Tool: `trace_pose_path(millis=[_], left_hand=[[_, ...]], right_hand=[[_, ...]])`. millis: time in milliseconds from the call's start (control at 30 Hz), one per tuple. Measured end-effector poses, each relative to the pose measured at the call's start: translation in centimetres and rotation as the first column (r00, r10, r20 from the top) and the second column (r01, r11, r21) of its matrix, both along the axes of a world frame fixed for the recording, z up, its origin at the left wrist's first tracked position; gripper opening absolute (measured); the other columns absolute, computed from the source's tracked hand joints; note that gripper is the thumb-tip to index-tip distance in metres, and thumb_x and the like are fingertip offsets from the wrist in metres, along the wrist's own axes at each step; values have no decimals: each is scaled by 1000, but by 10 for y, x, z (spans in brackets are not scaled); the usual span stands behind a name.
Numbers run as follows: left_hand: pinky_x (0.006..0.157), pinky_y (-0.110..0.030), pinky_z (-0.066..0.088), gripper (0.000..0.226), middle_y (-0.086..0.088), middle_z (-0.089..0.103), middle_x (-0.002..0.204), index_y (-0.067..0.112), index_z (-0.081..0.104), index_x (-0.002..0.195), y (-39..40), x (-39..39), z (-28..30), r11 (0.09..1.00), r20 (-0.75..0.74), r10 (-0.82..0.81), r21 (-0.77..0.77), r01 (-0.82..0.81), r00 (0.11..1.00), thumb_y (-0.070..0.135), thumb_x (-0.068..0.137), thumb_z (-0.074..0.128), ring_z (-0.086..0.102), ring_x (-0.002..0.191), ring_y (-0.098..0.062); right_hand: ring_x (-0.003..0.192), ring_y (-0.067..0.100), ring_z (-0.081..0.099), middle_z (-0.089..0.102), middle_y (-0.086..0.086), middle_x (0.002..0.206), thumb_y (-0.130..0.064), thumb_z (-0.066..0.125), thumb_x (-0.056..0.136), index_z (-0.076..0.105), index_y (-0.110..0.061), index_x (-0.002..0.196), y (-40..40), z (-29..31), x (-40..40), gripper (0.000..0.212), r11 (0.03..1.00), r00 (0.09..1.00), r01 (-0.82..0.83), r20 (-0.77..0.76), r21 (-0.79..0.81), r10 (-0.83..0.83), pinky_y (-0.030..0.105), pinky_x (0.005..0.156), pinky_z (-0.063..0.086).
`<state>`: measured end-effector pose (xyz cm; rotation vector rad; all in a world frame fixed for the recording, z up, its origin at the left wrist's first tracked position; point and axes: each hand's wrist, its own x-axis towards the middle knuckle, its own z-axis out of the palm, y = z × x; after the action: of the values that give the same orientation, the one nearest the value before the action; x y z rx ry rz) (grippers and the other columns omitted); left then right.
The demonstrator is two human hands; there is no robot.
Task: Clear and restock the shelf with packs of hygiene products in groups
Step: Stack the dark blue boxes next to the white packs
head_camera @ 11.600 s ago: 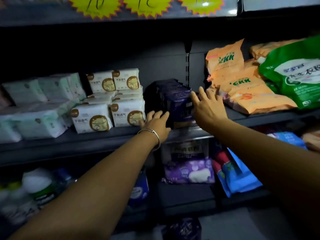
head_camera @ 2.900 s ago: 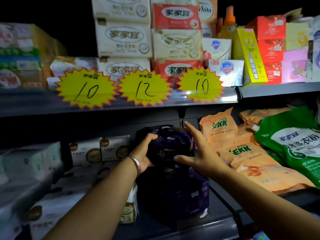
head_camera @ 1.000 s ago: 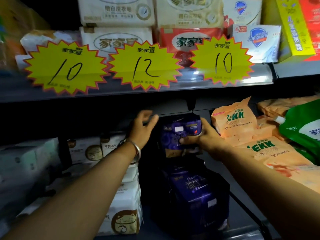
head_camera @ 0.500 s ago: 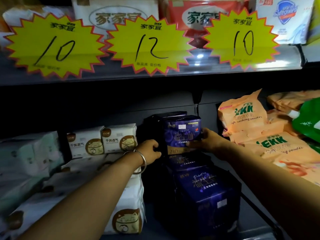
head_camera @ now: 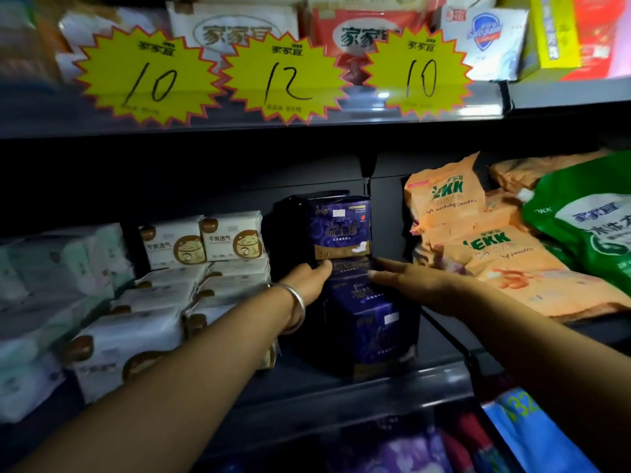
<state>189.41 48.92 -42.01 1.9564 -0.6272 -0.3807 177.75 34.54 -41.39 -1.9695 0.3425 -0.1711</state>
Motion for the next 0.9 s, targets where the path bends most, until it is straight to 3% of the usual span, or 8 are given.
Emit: trace_pose_path(millis=[67,167,267,400,567,700,833,900], left_hand=[[108,-42,38,78,-13,50,137,1,42,135,-4,-15,-5,997,-80,0,-80,-6,997,54,78,53,51,122,-29],[106,-38,39,51,-18,45,138,-4,34,138,-10,-23,-6,997,-5,71,-26,-71,997,23,96,47,48,124,-32],[101,-34,39,45,-23,45,137,-5,34,137,-12,-19,-4,992,110,74,90,-84,991,17,98,42,47,124,-35],[104,-35,34,49,-24,35,144,-4,23,143,-14,-18,-4,980,192,35,184,-71,981,18,101,36,37,132,-35],[104,-35,33,52,-24,34,145,-3,20,144,-14,-14,-2,973,184,-9,229,-34,983,20,100,37,36,133,-37],[115,-36,22,67,-20,17,154,-1,8,148,-11,1,8,970,184,-8,239,-36,983,35,100,37,21,142,-33],[117,-36,18,71,-17,15,155,4,3,150,-19,26,23,986,193,-4,166,-28,981,34,98,41,19,143,-31],[118,-39,17,77,-15,14,156,9,-1,151,-26,38,25,992,180,-14,124,-9,984,32,96,47,19,143,-32]], right_hand=[[112,29,59,61,12,122,-19,48,98,50,-16,130,7,-6,10,32,983,995,103,6,-154,-104,42,99,47],[122,32,49,49,12,137,-22,40,100,45,-9,135,19,-8,23,38,901,985,139,-40,-410,-170,39,104,39],[131,35,37,37,20,143,-23,36,101,39,0,138,23,-9,27,44,796,965,190,-41,-575,-259,37,104,32],[131,34,36,35,20,144,-19,29,103,44,-2,136,29,-2,26,40,734,962,128,-98,-667,-256,35,105,31],[131,35,34,35,21,143,-18,30,102,42,1,136,34,-1,25,40,701,950,107,-135,-705,-281,35,103,31],[123,33,46,46,20,135,-24,46,97,43,0,133,29,24,29,42,715,943,254,4,-652,-332,34,96,38],[129,33,42,41,16,141,-28,72,81,18,-8,147,12,51,51,88,785,930,357,110,-507,-351,36,103,36],[136,34,34,30,18,149,-25,76,77,3,-9,151,4,56,71,105,795,931,360,131,-488,-341,36,107,31]])
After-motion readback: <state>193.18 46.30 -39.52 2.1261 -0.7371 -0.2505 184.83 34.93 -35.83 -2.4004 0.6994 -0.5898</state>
